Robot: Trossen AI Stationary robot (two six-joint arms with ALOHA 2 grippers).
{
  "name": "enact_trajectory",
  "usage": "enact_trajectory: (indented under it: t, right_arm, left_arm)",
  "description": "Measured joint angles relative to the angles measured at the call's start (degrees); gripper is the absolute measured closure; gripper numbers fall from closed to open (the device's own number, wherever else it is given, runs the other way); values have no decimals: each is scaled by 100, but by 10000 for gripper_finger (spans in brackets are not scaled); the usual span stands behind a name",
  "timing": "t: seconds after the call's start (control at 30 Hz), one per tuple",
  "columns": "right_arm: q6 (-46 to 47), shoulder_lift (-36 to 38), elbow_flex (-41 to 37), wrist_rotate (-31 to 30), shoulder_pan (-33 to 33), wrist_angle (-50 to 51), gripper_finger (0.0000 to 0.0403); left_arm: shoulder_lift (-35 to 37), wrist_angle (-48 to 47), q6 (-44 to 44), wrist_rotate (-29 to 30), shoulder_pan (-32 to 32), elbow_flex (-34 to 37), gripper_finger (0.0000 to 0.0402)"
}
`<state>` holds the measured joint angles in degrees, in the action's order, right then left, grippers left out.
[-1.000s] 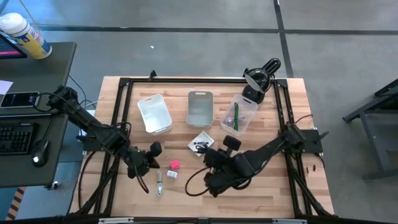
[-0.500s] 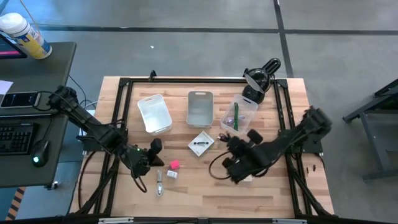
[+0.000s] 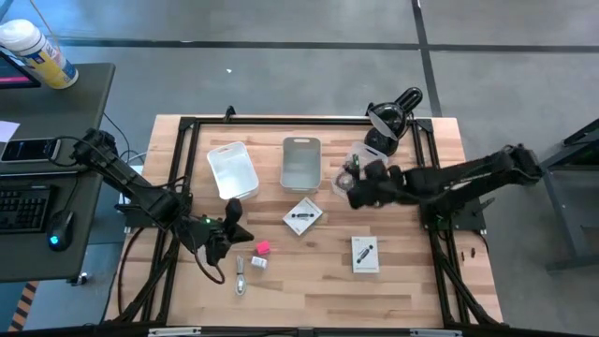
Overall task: Pick and place items into bin
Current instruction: Put the black charger cable into the transparent bin
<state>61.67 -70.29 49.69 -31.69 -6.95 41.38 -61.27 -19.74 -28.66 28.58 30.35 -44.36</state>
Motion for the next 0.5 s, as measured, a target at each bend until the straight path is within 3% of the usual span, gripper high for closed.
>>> enact_trajectory:
  t: [0.23, 0.5]
  right_arm:
    - [-376, 184, -620, 852, 1212, -713, 392]
    - [-370, 184, -841, 1238, 1863, -1093, 391]
  left_arm:
    - [-1, 36, 390, 343, -2, 0, 401]
    - [-1, 36, 644, 429, 0, 0, 401]
